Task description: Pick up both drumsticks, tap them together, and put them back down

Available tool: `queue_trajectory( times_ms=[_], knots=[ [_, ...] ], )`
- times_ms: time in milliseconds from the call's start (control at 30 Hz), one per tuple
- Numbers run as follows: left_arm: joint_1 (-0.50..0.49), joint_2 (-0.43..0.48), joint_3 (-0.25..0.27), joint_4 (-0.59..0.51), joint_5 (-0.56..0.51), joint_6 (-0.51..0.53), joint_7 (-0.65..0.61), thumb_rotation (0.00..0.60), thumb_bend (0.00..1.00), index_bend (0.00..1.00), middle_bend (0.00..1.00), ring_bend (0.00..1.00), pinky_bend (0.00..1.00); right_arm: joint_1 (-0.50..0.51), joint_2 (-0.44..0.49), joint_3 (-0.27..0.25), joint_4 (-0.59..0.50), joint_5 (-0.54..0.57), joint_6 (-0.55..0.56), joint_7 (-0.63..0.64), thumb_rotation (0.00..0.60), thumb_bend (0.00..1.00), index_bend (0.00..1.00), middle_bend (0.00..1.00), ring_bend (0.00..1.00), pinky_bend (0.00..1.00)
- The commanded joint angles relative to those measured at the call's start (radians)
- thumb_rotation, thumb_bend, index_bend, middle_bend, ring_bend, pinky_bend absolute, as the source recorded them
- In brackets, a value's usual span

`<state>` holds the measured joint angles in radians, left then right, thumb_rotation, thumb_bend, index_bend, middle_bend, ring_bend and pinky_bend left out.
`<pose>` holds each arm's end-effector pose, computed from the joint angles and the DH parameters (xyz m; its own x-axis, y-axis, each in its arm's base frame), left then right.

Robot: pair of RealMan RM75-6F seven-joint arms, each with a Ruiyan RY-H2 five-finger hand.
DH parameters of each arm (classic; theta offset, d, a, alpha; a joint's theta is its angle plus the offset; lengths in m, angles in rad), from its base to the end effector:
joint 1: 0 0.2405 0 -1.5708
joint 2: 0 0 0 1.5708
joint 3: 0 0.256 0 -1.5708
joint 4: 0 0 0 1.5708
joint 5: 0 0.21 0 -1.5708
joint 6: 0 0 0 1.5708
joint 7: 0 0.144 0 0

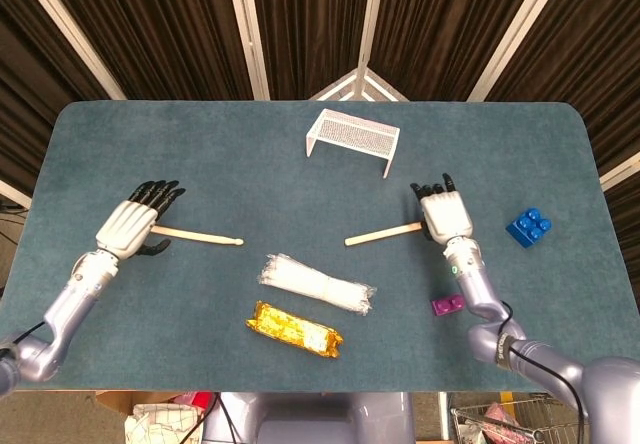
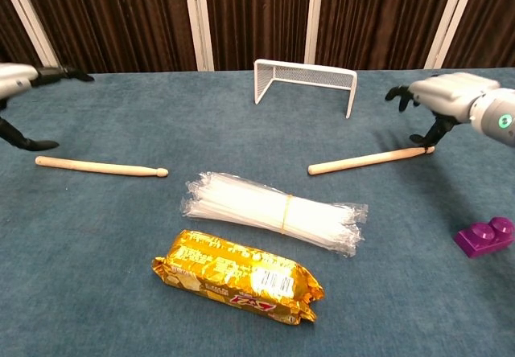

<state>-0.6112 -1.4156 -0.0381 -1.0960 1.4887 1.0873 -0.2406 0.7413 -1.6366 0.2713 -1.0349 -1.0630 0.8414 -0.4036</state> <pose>-0.2689 0.3547 0.0674 0.4626 0.1597 0.8721 0.8517 -0.3532 -0.3871 -0.2228 -0.4124 0.0083 0.6205 -0.1751 0.7644 -0.7839 -0.1681 0.5977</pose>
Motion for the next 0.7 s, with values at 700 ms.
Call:
queue_trajectory(
  times_ms=[700],
  knots=[
    [0.38, 0.47, 0.151, -0.549, 0.072, 0.358, 0.302, 0.6, 0.33, 0.03, 0.0, 0.0, 0.0, -0.428, 0.432, -0.173, -0.445, -0.382, 0.53, 0.443, 0.6, 0.35, 0.05, 0.11, 0.11, 0.0]
  ],
)
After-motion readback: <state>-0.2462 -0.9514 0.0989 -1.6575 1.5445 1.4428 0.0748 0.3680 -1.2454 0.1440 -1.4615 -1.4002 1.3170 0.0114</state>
